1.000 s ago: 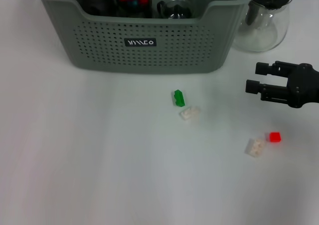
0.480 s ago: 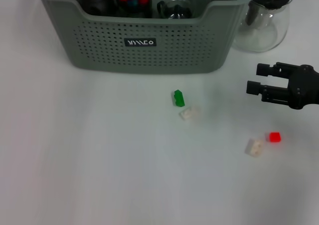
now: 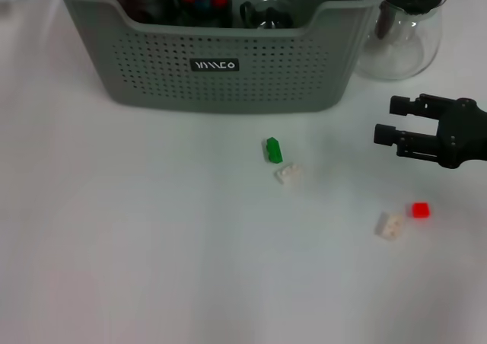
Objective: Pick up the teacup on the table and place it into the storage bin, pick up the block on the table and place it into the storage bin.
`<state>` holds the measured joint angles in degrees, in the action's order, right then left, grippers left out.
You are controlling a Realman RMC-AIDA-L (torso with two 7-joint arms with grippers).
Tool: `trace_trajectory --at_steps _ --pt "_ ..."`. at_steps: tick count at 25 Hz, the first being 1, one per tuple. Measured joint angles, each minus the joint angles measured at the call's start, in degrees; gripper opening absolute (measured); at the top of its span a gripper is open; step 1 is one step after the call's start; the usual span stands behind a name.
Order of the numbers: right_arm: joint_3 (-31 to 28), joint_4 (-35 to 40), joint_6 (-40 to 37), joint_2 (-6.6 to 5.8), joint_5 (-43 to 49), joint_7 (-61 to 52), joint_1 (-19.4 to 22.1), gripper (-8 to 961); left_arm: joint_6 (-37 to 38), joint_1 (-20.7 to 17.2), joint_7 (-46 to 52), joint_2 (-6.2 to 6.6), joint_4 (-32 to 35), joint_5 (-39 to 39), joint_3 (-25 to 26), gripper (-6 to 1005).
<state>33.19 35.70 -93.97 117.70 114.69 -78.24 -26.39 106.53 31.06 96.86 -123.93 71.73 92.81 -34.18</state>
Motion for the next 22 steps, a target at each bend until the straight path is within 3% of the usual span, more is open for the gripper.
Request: trace_trajectory --at_steps 5,8,16,19,22 --pt "-0.43 -0.02 -1.76 0.43 -0.01 2.09 0.60 744 3.72 -5.81 -16.93 -0.81 -11.80 15.10 1.26 748" --pt "-0.58 0.10 -3.39 0.52 0.00 3.27 1.38 744 2.37 -6.59 -22.58 -0.86 -18.60 23.97 2.97 748" --pt "-0.26 2.58 -9.03 -0.91 0.84 2.62 2.27 745 -1.16 -5.97 -23.91 -0.65 -22.81 29.12 5.57 748" --pt "-0.23 11.21 -11.76 -0.90 4.39 -4.95 2.57 745 -1.42 -5.45 -23.88 -0.60 -22.88 29.48 5.40 748" --pt "0.09 22.51 -13.46 -0.11 10.39 -13.99 2.44 744 -1.48 -5.08 -23.86 -0.48 -22.93 29.75 5.35 748"
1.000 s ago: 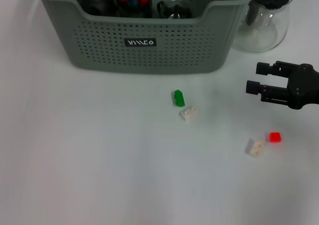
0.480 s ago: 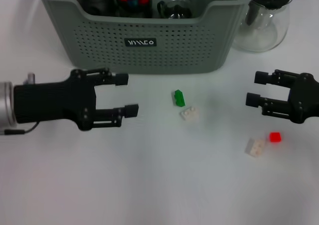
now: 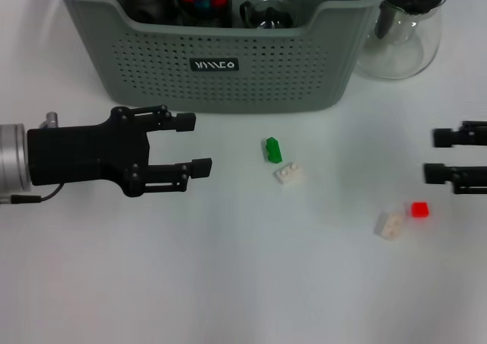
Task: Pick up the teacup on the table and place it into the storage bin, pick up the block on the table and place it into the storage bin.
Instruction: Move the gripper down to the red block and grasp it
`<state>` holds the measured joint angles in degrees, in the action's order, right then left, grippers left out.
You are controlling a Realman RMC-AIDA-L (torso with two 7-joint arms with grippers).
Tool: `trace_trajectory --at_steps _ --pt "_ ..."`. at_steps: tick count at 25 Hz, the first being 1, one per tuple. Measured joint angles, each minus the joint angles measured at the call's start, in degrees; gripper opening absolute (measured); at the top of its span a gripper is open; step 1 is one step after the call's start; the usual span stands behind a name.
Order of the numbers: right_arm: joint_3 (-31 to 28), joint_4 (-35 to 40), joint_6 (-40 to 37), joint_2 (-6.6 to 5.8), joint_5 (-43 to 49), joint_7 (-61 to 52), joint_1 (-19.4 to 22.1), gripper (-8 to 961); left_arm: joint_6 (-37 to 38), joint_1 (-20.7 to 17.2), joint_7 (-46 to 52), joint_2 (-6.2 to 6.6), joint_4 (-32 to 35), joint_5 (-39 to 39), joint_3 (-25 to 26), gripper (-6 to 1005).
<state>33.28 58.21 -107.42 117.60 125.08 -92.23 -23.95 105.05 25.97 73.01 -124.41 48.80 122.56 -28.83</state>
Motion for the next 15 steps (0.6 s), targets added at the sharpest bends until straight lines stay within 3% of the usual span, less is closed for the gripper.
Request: trace_trajectory --at_steps 4,7,15 --pt "0.88 13.64 -4.98 0.87 8.99 -9.58 -2.28 744 -0.07 0.11 -0.19 0.11 -0.03 0.26 -0.10 748" --pt "5.88 21.19 -6.26 1.13 14.93 -16.87 -3.76 738 -0.34 0.13 -0.33 0.14 -0.05 0.38 -0.20 748" --pt "23.20 22.40 -2.24 2.84 22.75 -21.47 -7.27 713 -2.78 1.20 -1.81 0.20 -3.05 0.59 -0.90 748"
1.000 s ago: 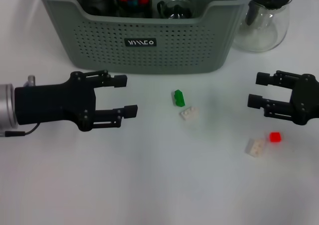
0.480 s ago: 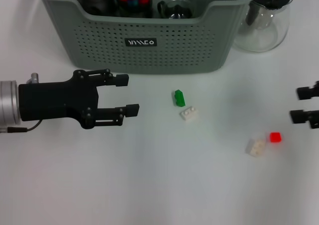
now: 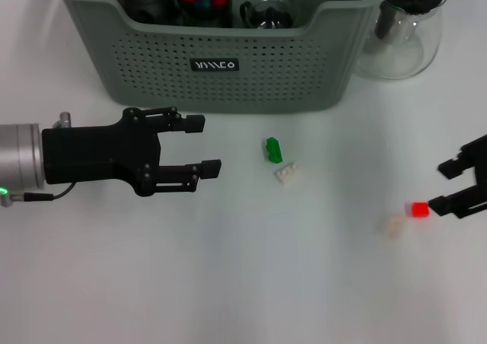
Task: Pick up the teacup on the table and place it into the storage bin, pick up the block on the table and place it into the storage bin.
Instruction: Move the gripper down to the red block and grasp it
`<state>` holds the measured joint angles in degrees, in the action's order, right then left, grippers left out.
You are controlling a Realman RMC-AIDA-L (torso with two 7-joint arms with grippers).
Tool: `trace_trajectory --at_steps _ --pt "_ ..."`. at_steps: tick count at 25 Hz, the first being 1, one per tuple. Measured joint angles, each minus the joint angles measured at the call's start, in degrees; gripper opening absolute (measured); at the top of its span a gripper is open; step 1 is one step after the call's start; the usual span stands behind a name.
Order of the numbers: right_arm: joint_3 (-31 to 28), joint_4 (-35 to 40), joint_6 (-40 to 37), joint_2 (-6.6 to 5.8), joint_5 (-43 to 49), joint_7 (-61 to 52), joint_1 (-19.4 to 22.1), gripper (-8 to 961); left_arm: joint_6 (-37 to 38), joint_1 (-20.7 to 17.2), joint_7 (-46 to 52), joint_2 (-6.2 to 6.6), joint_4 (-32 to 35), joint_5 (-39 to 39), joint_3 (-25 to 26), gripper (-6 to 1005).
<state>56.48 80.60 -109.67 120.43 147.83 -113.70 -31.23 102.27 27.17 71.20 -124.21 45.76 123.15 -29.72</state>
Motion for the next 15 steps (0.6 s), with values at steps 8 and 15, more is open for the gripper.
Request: trace_trajectory --at_steps 8,15 --pt "11.98 -6.63 10.40 -0.17 0.79 -3.37 -0.15 621 -0.77 -0.20 -0.03 -0.04 -0.59 0.09 -0.27 748" --pt "15.17 -10.81 16.34 -0.11 2.38 -3.54 -0.09 458 -0.77 0.00 -0.06 0.01 -1.41 0.14 -0.21 748"
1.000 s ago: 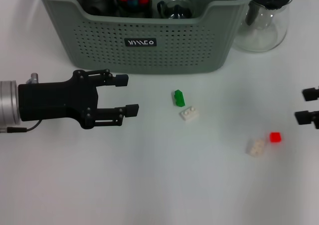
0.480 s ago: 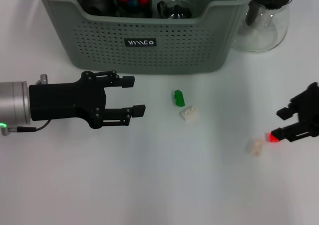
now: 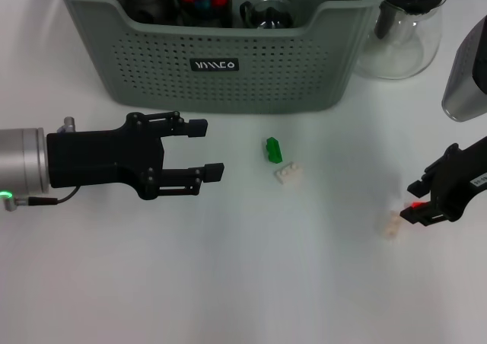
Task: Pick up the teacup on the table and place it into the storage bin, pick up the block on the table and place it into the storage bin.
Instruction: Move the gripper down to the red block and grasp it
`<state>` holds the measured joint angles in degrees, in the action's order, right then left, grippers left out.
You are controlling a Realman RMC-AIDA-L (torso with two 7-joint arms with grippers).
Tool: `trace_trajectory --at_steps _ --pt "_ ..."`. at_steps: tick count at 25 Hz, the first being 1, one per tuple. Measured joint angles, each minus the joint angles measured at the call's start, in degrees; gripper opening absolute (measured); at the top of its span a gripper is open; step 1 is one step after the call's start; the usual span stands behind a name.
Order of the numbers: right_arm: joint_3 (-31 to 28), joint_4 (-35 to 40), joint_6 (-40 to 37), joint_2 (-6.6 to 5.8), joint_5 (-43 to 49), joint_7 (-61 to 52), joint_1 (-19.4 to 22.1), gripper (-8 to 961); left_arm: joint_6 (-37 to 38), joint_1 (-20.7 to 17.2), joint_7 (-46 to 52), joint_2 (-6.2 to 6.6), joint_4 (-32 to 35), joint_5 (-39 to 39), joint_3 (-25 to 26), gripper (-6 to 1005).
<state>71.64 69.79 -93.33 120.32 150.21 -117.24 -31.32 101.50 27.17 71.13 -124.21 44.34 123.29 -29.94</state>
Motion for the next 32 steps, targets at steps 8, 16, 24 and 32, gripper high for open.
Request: trace_trajectory --at_steps 8,16,24,32 --pt "0.32 -0.41 1.21 -0.09 0.09 0.65 0.39 458 -0.53 0.01 -0.03 -0.02 -0.50 0.02 -0.04 748" --pt "0.67 -2.46 2.28 -0.23 0.33 0.70 -0.25 459 -1.38 0.25 -0.03 -0.03 -1.54 0.02 -0.03 749" --pt "2.20 -3.58 2.60 -0.11 1.54 -0.58 -0.25 459 -1.49 -0.01 -0.03 -0.07 -1.54 0.02 -0.03 749" --pt "1.69 -3.72 2.50 -0.13 1.94 -1.31 0.47 458 -1.49 0.06 -0.03 -0.07 -1.61 0.02 0.02 749"
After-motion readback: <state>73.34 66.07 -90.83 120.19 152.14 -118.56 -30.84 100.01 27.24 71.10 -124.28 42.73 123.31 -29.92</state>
